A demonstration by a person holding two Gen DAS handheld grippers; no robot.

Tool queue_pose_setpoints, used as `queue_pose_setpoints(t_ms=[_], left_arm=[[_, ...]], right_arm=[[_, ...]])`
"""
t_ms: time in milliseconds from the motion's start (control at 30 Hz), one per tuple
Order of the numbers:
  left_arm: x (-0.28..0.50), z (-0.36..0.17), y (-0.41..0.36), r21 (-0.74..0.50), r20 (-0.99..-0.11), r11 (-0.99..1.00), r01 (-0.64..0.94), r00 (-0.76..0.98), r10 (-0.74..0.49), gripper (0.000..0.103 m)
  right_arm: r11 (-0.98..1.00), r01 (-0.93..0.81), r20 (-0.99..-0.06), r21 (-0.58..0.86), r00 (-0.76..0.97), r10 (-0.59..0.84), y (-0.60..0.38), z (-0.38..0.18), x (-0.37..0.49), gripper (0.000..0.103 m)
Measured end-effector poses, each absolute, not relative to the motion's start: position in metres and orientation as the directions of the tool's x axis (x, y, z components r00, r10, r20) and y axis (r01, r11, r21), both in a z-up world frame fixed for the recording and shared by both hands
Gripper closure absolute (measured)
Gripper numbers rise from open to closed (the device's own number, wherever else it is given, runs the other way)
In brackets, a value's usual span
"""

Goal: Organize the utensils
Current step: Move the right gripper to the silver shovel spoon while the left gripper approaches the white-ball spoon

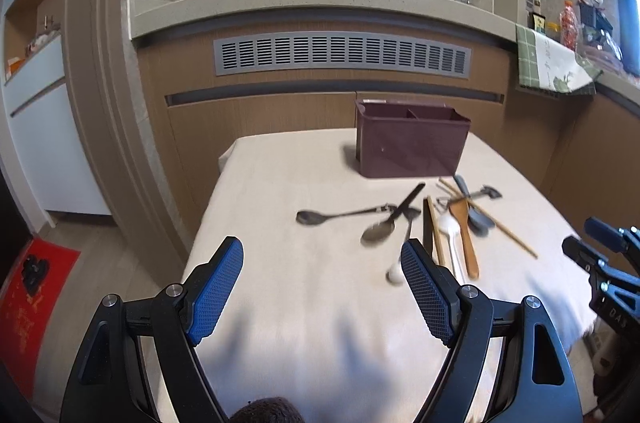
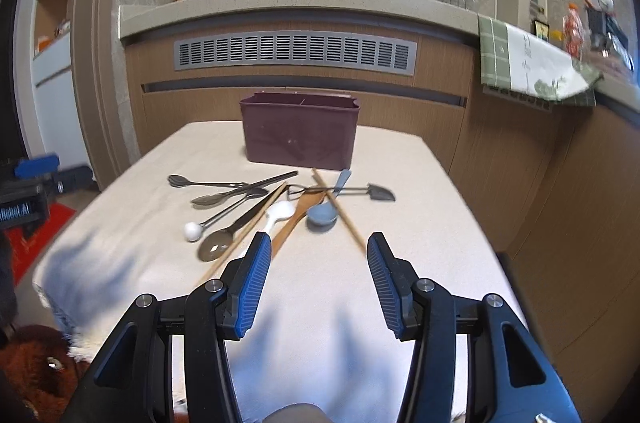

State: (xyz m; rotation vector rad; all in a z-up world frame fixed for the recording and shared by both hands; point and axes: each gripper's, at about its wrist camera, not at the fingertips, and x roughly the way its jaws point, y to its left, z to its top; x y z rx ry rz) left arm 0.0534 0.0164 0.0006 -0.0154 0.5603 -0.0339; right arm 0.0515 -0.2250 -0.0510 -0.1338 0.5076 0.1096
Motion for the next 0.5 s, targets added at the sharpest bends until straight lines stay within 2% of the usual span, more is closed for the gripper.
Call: queue_pose_setpoints(t_ms=[200, 367, 500], left_arm=[[0.098, 0.0, 0.027, -0.094, -0.543, 0.993, 0.074, 0.832, -0.113, 0.022], [0.133, -0.008, 0.038, -0.108, -0.56, 0.991, 0.077, 0.819, -0.125, 0.019], [0.156, -0.024, 0.04, -0.094, -0.609, 0.99, 0.1, 0.781, -0.137, 0.019]], right_arm=[[0.971, -0.236, -0.58, -0.044, 0.798, 0.167, -0.23, -0.048, 0.093, 0.057], [0.969, -0.24, -0.643, -0.059, 0.752, 0.147, -0.235, -0.054, 0.135, 0.057], [0.965, -0.261, -0.706, -0.034, 0.69, 0.161, -0.241, -0.066, 0.164, 0.057]])
